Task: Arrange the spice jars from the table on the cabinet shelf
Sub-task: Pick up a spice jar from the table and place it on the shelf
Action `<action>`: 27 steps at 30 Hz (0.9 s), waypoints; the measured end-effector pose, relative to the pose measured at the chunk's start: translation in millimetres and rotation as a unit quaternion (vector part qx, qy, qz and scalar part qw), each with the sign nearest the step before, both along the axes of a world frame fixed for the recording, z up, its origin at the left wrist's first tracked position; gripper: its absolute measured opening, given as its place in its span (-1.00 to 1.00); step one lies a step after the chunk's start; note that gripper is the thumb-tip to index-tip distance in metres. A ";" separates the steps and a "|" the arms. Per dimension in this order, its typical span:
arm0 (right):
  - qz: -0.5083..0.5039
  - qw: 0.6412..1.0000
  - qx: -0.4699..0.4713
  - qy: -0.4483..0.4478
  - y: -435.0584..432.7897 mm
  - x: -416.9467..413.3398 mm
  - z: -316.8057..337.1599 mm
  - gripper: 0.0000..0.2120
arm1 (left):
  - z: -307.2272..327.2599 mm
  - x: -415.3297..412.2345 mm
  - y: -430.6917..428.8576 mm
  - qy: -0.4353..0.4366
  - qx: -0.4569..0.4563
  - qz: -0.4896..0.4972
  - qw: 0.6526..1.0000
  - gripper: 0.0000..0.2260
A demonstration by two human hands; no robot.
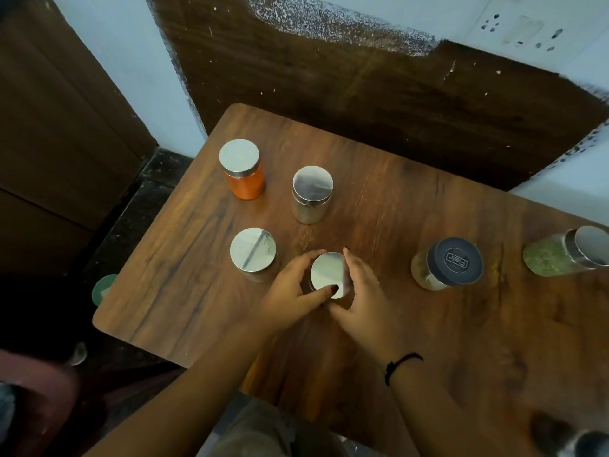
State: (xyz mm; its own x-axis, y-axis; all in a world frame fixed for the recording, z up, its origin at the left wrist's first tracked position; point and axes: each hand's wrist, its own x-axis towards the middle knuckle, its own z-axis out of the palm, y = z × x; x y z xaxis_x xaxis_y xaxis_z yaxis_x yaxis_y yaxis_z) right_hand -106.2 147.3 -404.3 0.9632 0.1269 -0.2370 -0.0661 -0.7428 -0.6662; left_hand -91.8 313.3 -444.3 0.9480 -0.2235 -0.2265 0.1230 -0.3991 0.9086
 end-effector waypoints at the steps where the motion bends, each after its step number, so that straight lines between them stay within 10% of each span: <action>1: -0.005 1.000 0.000 -0.003 0.0 0.6 -1.2 -0.15 | 0.1 0.2 -0.4 -0.002 0.003 -0.001 1.000 -0.44; 13: -0.032 0.995 0.059 -0.080 -14.6 -2.2 13.6 -0.20 | 31.9 0.2 -4.4 -0.084 0.031 -0.034 0.995 -0.47; 27: -0.024 0.954 0.198 -0.222 -36.6 -3.4 106.7 -0.27 | 121.7 2.9 -20.8 -0.139 -0.151 -0.025 0.978 -0.45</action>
